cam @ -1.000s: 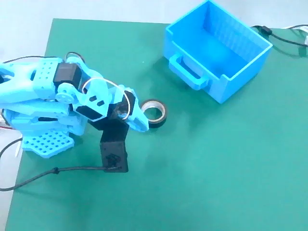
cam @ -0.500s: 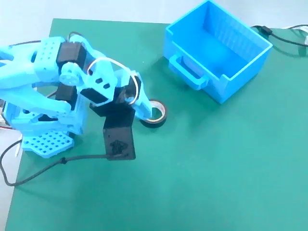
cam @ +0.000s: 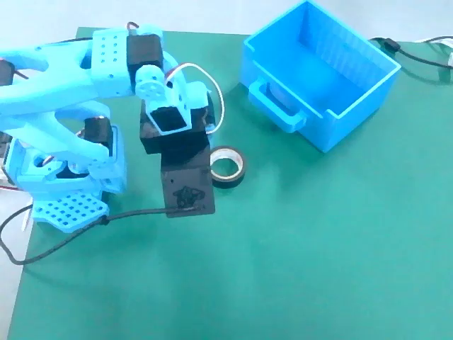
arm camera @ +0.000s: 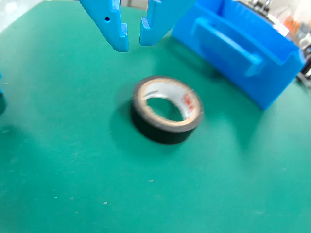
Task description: Put the tape in the box
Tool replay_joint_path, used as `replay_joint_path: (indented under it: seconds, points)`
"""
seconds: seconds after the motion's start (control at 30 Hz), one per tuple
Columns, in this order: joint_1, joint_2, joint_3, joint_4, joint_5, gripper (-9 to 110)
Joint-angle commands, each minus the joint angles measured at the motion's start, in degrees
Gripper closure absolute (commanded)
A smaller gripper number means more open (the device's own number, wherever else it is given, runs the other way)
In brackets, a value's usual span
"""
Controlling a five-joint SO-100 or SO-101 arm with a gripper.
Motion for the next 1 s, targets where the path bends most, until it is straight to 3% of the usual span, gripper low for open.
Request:
replay_joint_path:
  seconds: [0.0,0.2,0.33,0.53,0.97]
  points:
    - [-2.37,-0.26,-4.39,0.7,-1.58,99]
    - [-5.27,-7.29,-4.48,-0.97,-1.67,96]
    - [-5.89,-9.32,-4.13,-1.85,-1.58,85]
    - [-5.89,-10.55,-3.69,-2.64,-1.49,79]
    - [-7.29,-17.93,2.46,-13.27,-1.76,78]
